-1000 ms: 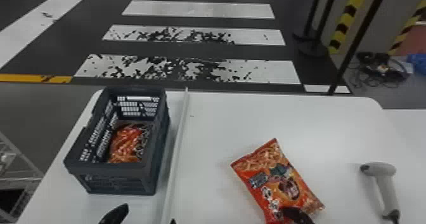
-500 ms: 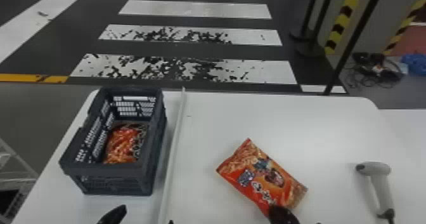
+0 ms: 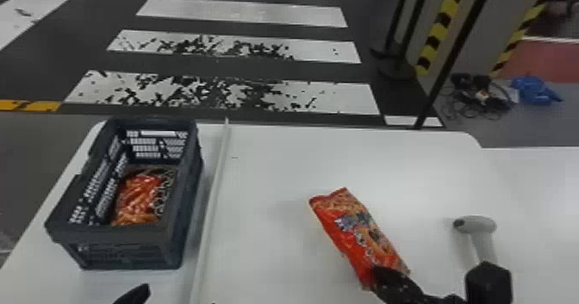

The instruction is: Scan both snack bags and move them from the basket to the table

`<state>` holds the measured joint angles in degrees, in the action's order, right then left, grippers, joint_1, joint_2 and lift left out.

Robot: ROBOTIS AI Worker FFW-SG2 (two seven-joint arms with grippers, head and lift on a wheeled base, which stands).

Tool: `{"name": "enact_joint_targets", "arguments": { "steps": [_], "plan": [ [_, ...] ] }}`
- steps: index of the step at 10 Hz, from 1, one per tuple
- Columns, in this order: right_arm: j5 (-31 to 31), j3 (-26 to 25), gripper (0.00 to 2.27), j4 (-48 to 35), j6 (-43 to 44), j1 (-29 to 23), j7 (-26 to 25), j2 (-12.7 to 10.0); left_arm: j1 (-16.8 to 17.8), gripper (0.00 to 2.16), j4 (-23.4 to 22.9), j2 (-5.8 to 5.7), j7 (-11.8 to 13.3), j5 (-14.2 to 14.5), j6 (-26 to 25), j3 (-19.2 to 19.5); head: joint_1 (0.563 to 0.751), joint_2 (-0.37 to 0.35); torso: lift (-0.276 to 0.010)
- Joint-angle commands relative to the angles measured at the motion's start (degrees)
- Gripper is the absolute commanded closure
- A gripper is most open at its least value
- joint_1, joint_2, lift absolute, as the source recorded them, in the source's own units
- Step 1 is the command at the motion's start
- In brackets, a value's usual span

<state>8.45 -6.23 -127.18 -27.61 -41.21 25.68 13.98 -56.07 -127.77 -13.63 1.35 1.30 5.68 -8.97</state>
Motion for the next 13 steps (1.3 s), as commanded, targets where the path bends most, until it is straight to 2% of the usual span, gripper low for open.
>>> {"name": "enact_joint_targets", "arguments": {
  "steps": [1,3,5,6,8,10,11,13],
  "plan": [
    [8.7,-6.1,2.25,-4.8,-11.4,-0.1,2.4,-2.9,0.0,0.08,0.2,0.0,0.0,-0.3,0.5,-0.5,0.695,-0.122,-0.098],
    [21.1,-12.6,2.25,-9.5,-24.7,0.0,4.8,-5.2,0.1,0.08,0.3,-0.26,-0.1,-1.1,0.9,-1.3,0.695,-0.148,-0.098],
    [30.1,-18.3,2.25,-11.2,-35.1,2.3,5.2,-7.6,0.6,0.08,0.9,-0.7,-0.2,-1.5,0.9,-1.7,0.695,-0.148,-0.098],
    [32.1,-19.8,2.25,-11.2,-37.7,3.9,5.1,-8.1,0.8,0.08,1.3,-0.79,-0.2,-1.5,0.9,-1.7,0.695,-0.148,-0.098],
    [32.7,-22.5,2.25,-9.3,-43.2,8.6,5.1,-10.7,1.3,0.08,2.7,-1.14,-0.1,-1.5,1.4,-1.8,0.695,-0.148,-0.098],
    [36.6,-27.0,2.25,-2.8,-51.8,15.6,3.7,-12.7,2.2,0.08,3.9,-1.23,-0.2,-1.5,1.7,-1.8,0.695,-0.161,-0.098],
    [38.7,-28.8,2.25,0.0,-52.7,17.4,2.3,-13.4,2.6,0.08,4.4,-1.23,-0.2,-1.5,1.7,-2.0,0.695,-0.169,-0.098],
    [39.8,-31.8,2.25,4.2,-52.9,19.9,1.0,-13.4,3.6,0.08,4.9,-1.14,-0.2,-1.2,1.7,-2.3,0.695,-0.195,-0.098]
  ]
}}
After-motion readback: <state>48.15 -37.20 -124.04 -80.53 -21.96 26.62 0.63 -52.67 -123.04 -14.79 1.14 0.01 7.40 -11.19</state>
